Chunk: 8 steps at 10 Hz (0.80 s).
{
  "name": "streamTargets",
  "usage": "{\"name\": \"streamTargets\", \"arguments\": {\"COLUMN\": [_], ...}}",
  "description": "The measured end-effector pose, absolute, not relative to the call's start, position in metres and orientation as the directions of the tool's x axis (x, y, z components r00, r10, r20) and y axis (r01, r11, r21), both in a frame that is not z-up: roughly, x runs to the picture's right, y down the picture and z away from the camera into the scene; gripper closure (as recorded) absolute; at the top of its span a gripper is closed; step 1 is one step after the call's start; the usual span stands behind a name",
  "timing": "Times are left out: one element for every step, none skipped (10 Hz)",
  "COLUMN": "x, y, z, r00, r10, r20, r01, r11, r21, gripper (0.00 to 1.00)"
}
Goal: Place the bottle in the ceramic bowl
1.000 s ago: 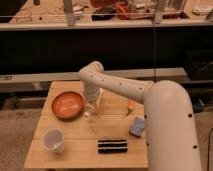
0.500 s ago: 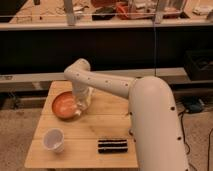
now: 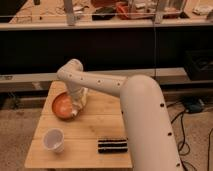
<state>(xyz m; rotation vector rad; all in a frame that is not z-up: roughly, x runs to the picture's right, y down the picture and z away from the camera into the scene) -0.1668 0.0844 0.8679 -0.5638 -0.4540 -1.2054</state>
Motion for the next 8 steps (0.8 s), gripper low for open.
{"name": "streamTargets", "arguments": {"x": [-0.1709,-0.1752,-0.1756,-0.1753,-0.1751,-0.1762,-0.1783,-0.1796], "y": [0.0848,0.0861,0.0852,0.0852,0.0840,0.0845,0.0846,0.0852], "z": [0.8678,0.8674,0.8681,0.8690,0.8696,0.8697,0.8694,0.8696], "r00": [0.293,0.286,0.281,0.279,0.278,0.275,0.272,0.269], "r10": [-0.738,-0.739,-0.742,-0.743,-0.746,-0.746,-0.747,-0.747], "r20": [0.607,0.611,0.608,0.608,0.606,0.606,0.607,0.608], "r01": [0.956,0.958,0.959,0.960,0.960,0.961,0.962,0.963], "r11": [0.247,0.241,0.235,0.233,0.231,0.229,0.226,0.224], "r21": [-0.161,-0.157,-0.156,-0.156,-0.156,-0.155,-0.152,-0.151], "gripper": [0.96,0.96,0.96,0.96,0.96,0.93,0.85,0.80]}}
